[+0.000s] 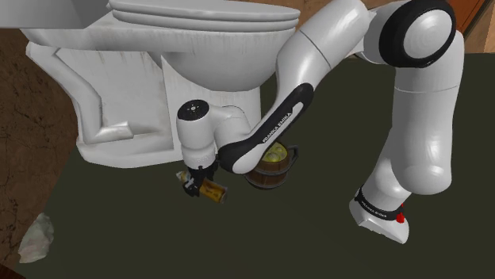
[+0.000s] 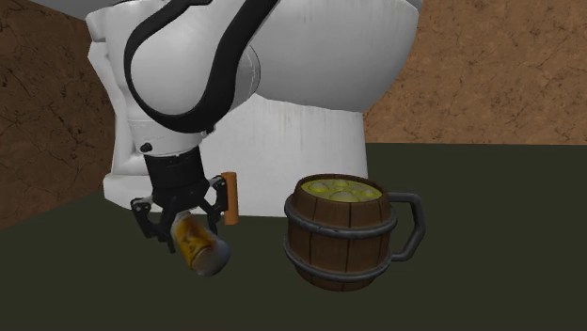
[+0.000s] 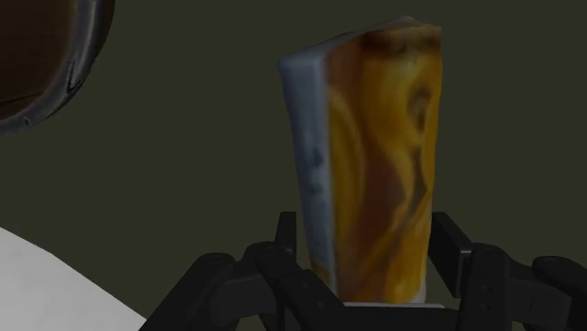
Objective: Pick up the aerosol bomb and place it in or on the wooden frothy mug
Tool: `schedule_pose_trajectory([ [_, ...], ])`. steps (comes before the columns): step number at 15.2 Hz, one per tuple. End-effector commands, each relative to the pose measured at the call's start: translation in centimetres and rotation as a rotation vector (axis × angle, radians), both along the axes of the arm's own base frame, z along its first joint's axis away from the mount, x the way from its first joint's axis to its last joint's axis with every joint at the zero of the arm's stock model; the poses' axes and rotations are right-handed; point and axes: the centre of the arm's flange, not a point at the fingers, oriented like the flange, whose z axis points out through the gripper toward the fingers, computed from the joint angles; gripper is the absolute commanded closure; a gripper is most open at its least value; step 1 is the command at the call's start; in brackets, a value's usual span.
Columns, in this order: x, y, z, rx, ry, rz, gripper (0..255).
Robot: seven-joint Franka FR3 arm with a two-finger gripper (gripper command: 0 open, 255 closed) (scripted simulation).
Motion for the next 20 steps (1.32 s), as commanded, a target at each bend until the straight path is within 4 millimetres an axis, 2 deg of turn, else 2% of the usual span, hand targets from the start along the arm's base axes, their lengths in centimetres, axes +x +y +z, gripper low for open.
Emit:
schedule_pose_trajectory([
  [1, 0.0, 0.1, 1.1, 0.0, 0.0, 0.0, 255],
  [20, 0.0, 0.1, 11.1, 0.0, 0.0, 0.0, 255],
])
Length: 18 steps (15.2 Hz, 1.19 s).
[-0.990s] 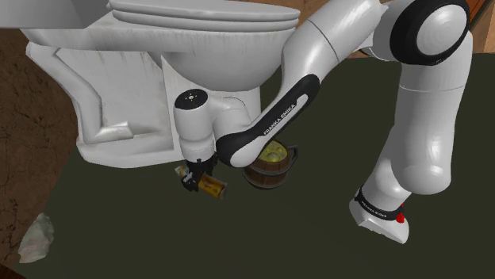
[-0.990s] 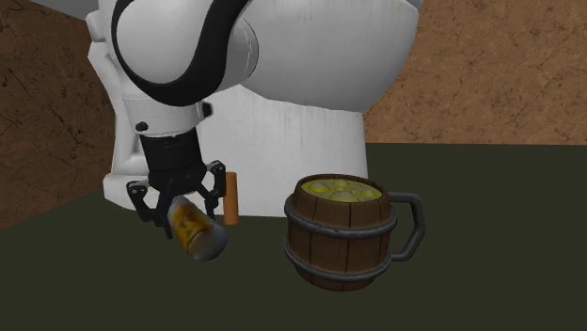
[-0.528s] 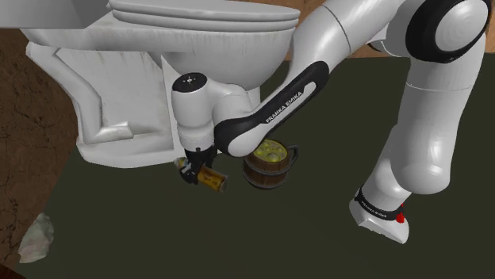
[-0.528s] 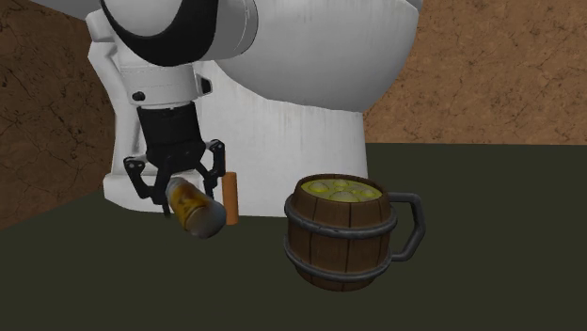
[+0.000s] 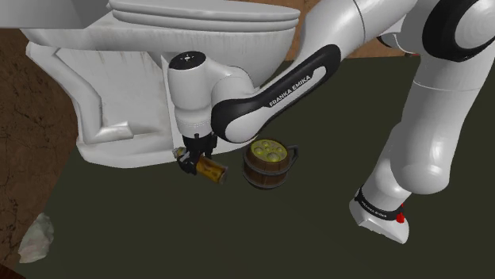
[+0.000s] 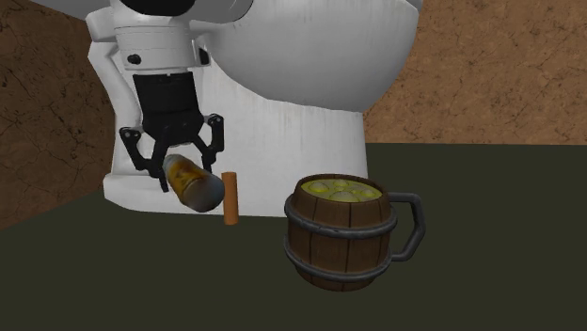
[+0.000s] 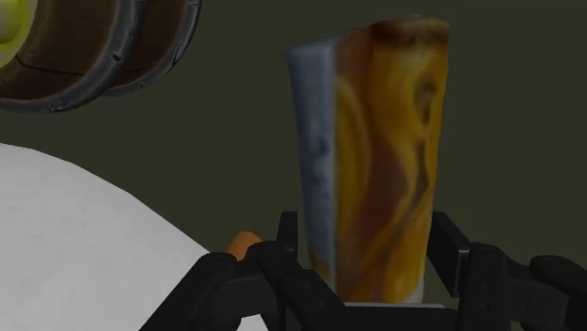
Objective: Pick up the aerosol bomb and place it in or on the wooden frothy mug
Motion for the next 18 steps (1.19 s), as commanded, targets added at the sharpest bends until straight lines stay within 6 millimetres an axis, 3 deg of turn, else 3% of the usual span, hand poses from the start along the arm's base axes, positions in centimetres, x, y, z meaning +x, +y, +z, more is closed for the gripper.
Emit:
schedule_pose_trajectory([
  [1, -0.1, 0.1, 1.1, 0.0, 0.0, 0.0, 255],
  [15, -0.1, 0.1, 8.4, 0.0, 0.0, 0.0, 255],
  [18, -2.0, -3.4, 8.4, 0.0, 0.0, 0.0, 255],
])
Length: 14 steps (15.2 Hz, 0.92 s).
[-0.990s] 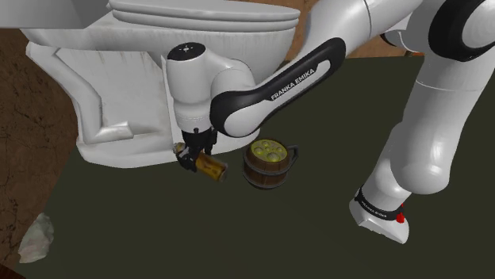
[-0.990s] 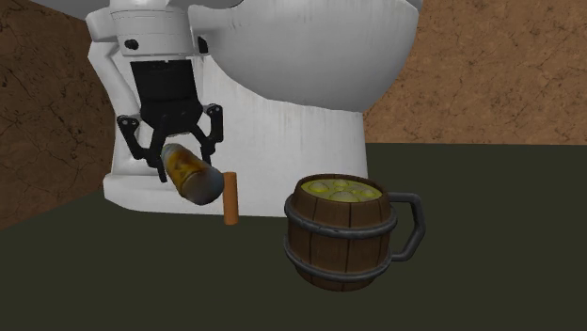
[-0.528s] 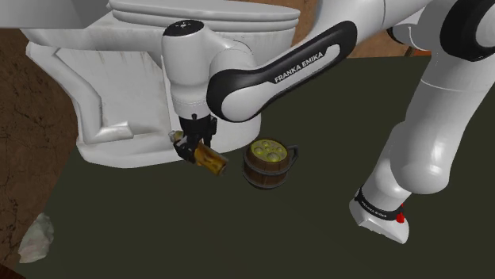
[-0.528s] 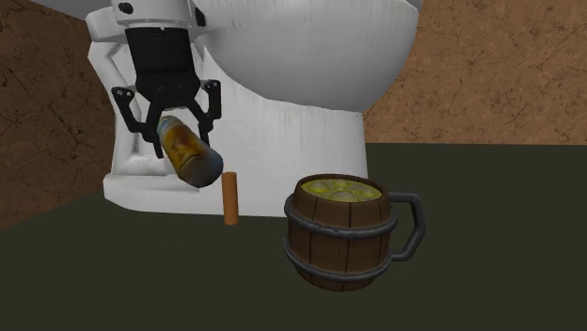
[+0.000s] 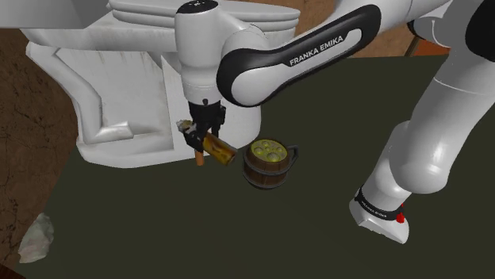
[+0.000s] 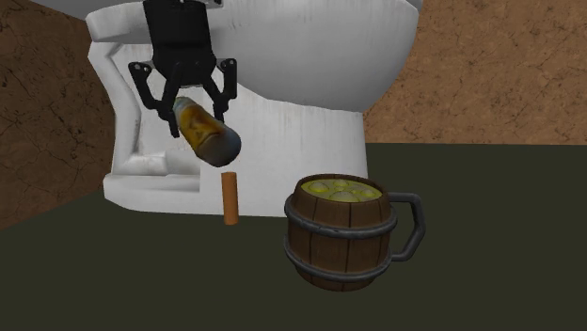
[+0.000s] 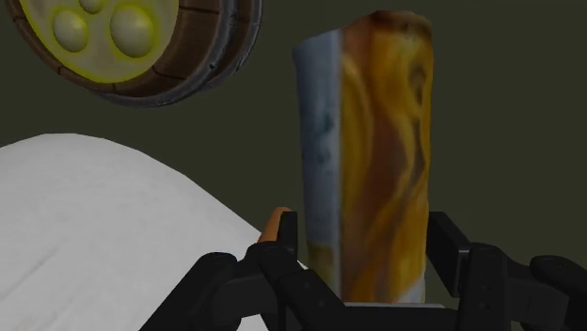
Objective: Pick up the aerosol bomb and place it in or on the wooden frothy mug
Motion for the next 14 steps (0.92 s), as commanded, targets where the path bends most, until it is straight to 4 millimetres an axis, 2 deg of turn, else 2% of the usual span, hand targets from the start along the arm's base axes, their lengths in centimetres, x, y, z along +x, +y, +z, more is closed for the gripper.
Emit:
schedule_pose_trajectory([
  [1, -1.3, -2.3, -0.1, 0.001, 0.0, 0.0, 255],
  [14, -9.3, -17.4, -0.1, 0.001, 0.0, 0.0, 255],
])
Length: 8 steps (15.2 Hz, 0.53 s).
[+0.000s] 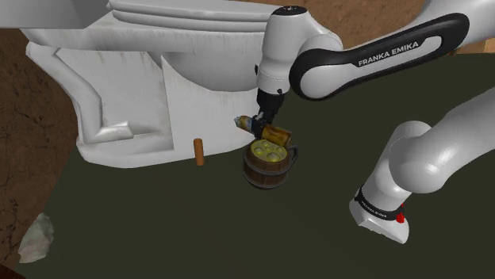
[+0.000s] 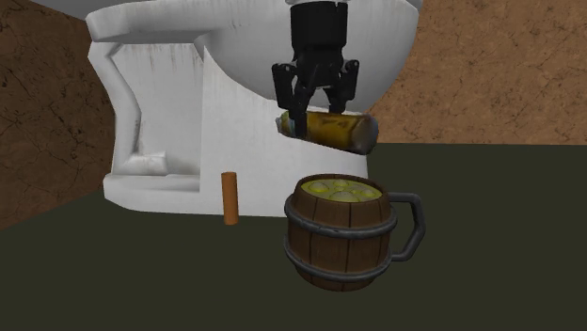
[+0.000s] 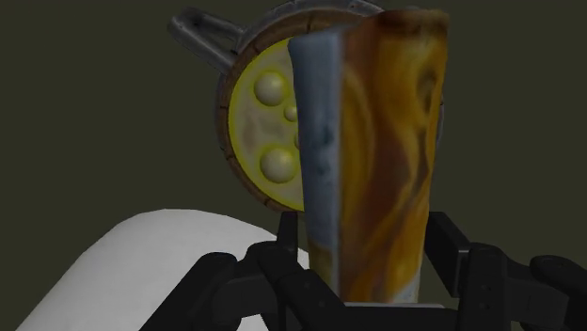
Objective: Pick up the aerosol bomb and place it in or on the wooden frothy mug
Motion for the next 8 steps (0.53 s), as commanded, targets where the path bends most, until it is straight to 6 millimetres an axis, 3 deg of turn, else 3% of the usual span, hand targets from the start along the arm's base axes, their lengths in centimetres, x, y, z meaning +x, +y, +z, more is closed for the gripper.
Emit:
schedule_pose_trajectory([
  [1, -1.3, -2.1, 0.1, 0.001, 0.0, 0.002, 255],
  [5, -3.7, -6.6, 0.1, 0.001, 0.0, 0.002, 255],
  [8, -3.7, -6.6, -1.5, 0.001, 0.0, 0.002, 255],
])
